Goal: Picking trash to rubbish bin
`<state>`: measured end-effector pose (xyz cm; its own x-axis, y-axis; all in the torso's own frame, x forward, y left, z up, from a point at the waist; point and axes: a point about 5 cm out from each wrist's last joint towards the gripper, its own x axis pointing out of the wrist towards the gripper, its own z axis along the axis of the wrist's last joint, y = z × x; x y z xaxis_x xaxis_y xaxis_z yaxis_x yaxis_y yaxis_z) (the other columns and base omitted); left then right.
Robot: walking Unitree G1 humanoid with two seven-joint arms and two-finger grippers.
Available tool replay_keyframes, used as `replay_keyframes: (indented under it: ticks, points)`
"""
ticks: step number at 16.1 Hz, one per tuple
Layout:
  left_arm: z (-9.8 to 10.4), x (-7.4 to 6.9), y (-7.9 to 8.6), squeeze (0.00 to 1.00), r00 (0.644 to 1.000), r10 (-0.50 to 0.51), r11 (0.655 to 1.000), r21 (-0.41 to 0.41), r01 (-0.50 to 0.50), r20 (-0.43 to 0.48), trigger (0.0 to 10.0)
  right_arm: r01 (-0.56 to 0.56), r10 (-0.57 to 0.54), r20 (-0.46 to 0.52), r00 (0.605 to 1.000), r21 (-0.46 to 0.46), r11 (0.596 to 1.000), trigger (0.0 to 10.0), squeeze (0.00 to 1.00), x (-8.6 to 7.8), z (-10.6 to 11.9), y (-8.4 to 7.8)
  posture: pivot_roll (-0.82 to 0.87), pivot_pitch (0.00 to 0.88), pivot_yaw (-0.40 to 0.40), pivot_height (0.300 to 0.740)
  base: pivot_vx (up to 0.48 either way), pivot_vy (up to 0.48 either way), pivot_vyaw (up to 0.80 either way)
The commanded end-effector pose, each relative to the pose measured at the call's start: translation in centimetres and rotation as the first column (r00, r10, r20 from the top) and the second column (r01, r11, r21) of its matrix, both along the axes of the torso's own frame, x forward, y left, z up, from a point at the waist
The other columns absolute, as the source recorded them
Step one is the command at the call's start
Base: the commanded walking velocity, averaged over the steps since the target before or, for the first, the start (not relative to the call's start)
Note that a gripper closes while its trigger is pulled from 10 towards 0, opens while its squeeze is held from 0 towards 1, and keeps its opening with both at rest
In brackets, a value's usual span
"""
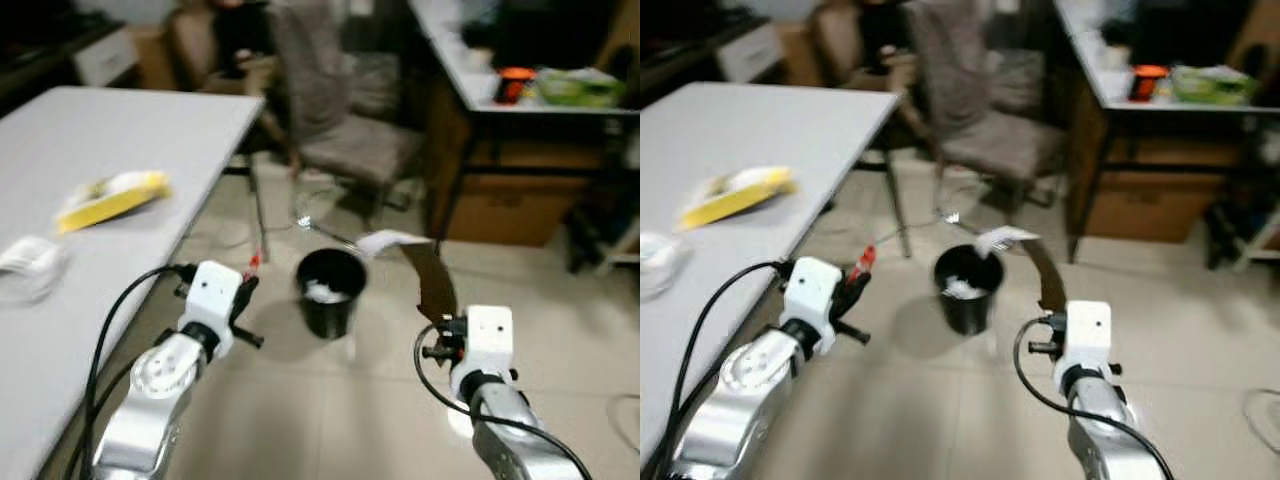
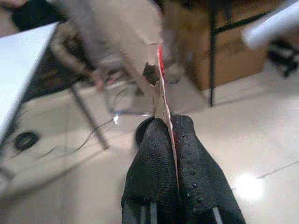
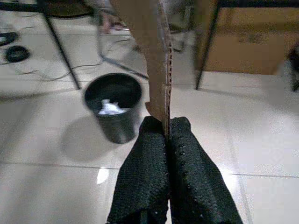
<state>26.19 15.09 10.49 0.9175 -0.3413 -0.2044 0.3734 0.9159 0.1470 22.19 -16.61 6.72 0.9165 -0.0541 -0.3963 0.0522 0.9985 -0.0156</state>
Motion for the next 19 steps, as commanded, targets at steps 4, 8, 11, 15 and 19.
replay_keyframes:
  ticks: [4,8,11,15,19]
  points:
    - [-0.4,0.4,-0.7,0.00,1.000,-0.015,1.000,-0.008,0.015,-0.008,10.0,0.001,0.000,0.008,1.000,-0.067,0.998,10.0,0.00,0.4,-0.1,-0.7,-0.08,0.000,0.034,0.740,0.347,0.000,0.00]
    - [-0.7,0.6,-0.7,0.00,1.000,-0.011,1.000,-0.005,0.011,-0.013,10.0,-0.009,0.011,0.018,1.000,-0.126,0.992,10.0,0.00,0.6,-0.3,-0.8,-0.08,0.000,0.029,0.740,0.345,0.000,0.00]
    - [-1.1,0.2,-0.5,0.00,1.000,-0.019,1.000,0.012,0.019,-0.022,10.0,-0.045,0.045,-0.001,0.999,-0.127,0.991,10.0,0.00,0.7,-0.5,-0.5,-0.07,0.000,0.019,0.740,0.354,0.000,0.00]
    - [-1.2,0.3,-0.7,0.00,1.000,-0.020,1.000,0.007,0.020,-0.023,10.0,-0.073,0.073,-0.003,0.997,-0.133,0.988,10.0,0.00,0.8,-0.8,-0.3,-0.08,0.000,0.016,0.740,0.364,0.000,0.00]
    - [-1.2,0.4,-1.0,0.00,0.999,-0.038,0.999,0.006,0.039,-0.019,10.0,-0.100,0.100,-0.009,0.995,-0.121,0.988,10.0,0.00,0.7,-1.0,0.2,-0.08,0.000,0.013,0.740,0.368,0.000,0.00]
